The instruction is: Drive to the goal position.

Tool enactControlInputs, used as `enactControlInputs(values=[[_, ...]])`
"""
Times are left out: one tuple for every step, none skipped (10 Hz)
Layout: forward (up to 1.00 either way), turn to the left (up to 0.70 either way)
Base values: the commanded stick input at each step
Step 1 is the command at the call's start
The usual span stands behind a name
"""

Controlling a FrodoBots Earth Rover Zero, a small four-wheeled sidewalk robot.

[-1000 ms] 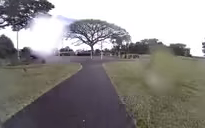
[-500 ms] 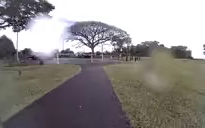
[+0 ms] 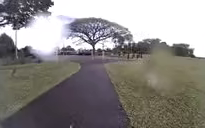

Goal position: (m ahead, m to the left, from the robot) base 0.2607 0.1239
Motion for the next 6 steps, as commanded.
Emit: enactControlInputs(values=[[0.85,0.0],[0.85,0.0],[0.85,0.0],[0.85,0.0],[0.85,0.0],[0.85,0.0]])
